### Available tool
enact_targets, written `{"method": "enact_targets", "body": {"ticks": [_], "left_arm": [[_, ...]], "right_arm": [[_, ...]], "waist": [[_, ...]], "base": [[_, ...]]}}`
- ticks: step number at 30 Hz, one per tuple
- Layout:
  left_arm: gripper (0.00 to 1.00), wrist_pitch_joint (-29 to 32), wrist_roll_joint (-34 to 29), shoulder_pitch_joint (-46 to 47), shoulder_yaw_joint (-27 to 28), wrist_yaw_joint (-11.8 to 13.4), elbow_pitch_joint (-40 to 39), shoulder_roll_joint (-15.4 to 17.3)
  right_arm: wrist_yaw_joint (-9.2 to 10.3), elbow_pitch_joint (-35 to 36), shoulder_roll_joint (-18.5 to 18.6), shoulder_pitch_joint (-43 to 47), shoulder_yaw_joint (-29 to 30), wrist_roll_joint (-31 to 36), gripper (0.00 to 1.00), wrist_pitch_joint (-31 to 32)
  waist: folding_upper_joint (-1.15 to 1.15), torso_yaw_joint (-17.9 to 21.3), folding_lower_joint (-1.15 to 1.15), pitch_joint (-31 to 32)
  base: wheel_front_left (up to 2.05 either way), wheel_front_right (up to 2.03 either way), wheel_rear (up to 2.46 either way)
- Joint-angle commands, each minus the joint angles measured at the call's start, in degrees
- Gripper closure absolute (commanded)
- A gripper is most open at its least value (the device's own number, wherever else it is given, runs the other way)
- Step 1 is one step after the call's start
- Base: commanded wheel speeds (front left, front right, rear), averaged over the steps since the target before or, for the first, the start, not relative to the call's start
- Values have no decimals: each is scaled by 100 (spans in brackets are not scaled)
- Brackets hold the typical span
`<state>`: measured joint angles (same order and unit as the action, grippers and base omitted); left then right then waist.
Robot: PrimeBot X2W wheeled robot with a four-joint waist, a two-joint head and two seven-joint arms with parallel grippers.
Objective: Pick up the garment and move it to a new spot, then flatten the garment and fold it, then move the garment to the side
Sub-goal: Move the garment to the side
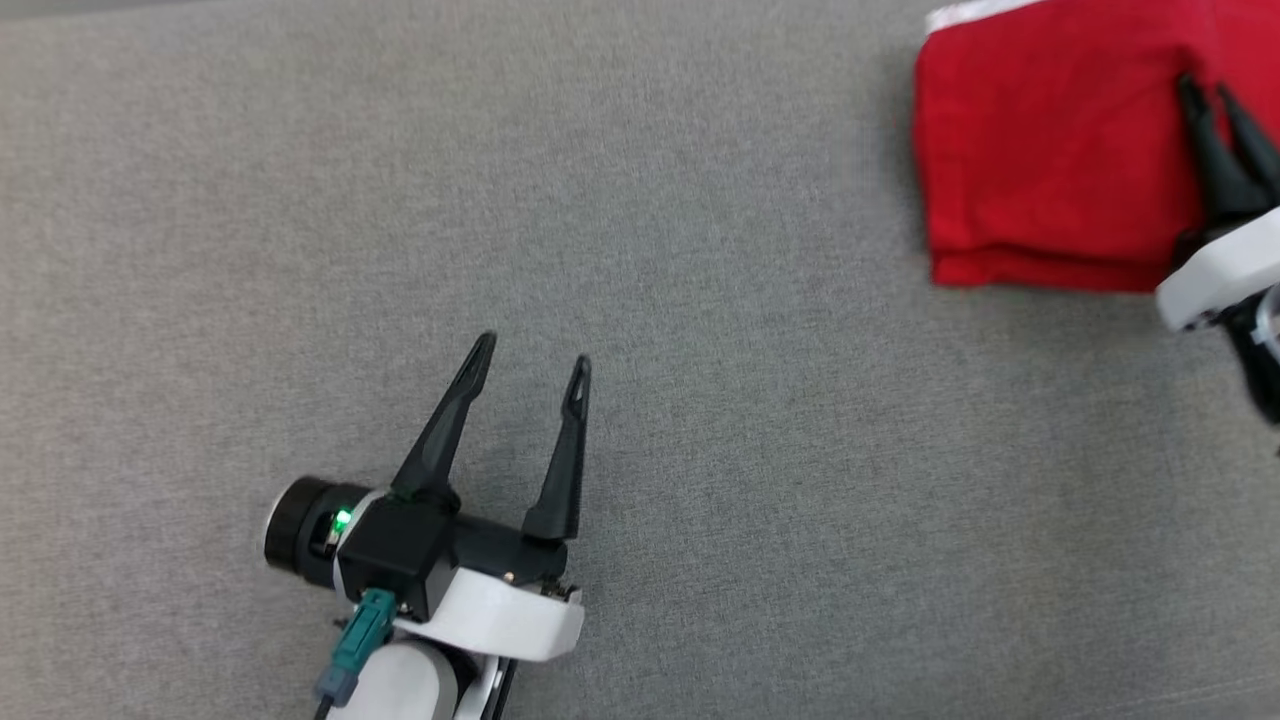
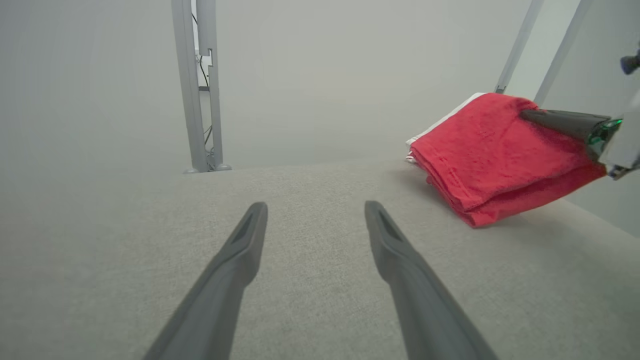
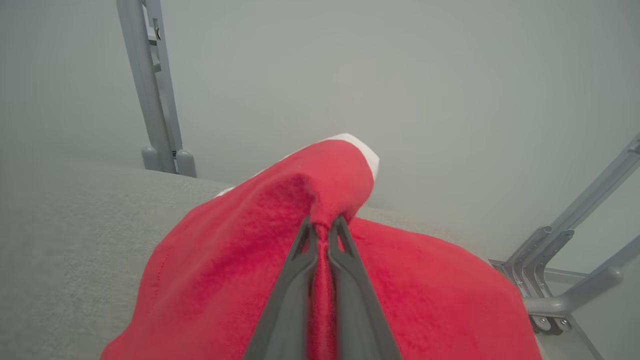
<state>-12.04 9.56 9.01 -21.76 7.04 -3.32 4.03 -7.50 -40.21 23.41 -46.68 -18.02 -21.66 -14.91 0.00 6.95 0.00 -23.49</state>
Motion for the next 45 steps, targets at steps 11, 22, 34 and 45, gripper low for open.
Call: {"method": "enact_targets", "body": {"ticks": [11, 22, 34, 45], "left_arm": [[0, 493, -278, 606, -191, -61, -1113, 108], [0, 643, -438, 817, -226, -70, -1251, 235], [0, 653, -388, 930, -293, -86, -1198, 255], [0, 629, -294, 879, -355, -42, -1054, 221]], "right_arm": [[2, -141, 1009, -826, 105, 623, 100, -38], [2, -558, 1459, -1295, -29, 908, 100, -37], [3, -1112, 1574, -1625, 161, 1751, 100, -33], [2, -989, 1472, -1417, 1169, 3544, 0, -33]], "waist": [[0, -90, 0, -1020], [0, -56, 0, -1358], [0, -119, 0, -1468], [0, -298, 0, -1270]], "base": [[0, 0, 0], [0, 0, 0], [0, 0, 0], [0, 0, 0]]}}
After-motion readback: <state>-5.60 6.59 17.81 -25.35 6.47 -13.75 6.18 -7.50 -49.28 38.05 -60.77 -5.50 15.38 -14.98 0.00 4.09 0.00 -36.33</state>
